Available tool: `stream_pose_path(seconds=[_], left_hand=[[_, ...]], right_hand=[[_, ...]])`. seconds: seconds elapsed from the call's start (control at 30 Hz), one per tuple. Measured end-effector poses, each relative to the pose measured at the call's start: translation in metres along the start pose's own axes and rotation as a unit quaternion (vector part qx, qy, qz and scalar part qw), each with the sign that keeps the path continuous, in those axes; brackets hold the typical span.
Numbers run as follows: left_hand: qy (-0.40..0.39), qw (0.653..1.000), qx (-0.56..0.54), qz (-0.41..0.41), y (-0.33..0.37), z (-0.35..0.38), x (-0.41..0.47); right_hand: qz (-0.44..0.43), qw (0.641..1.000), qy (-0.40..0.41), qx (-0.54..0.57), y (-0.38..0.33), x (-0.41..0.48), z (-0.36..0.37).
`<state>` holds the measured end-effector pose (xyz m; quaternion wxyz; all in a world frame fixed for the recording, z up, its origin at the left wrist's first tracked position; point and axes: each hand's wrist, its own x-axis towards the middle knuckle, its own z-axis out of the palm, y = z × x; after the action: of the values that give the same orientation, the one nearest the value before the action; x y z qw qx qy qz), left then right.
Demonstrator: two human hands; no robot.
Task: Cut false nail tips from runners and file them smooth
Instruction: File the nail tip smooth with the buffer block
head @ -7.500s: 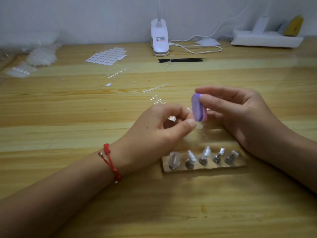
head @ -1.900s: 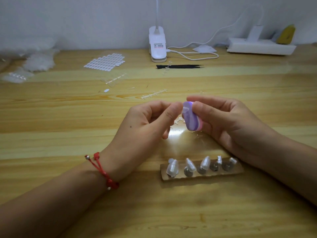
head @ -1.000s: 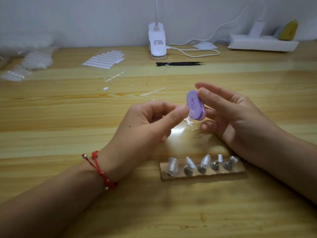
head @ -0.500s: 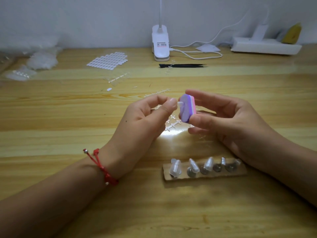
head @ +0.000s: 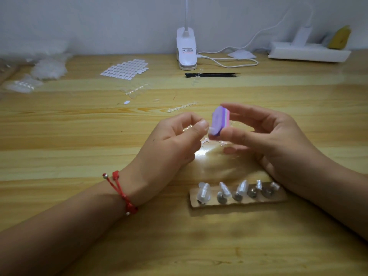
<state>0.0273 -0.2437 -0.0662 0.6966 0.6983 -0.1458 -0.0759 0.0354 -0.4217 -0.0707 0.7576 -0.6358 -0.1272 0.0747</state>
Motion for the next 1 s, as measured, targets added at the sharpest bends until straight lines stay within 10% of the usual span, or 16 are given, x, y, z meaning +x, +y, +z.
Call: stream_pose_path(seconds=[1.0], left_hand=[[0.017,0.994,0.093,0.049,-0.0080,0.0007,0.0017]], right_hand=[[0.038,0.999,-0.018,-0.014,-0.0048,0.0013,-0.0007]])
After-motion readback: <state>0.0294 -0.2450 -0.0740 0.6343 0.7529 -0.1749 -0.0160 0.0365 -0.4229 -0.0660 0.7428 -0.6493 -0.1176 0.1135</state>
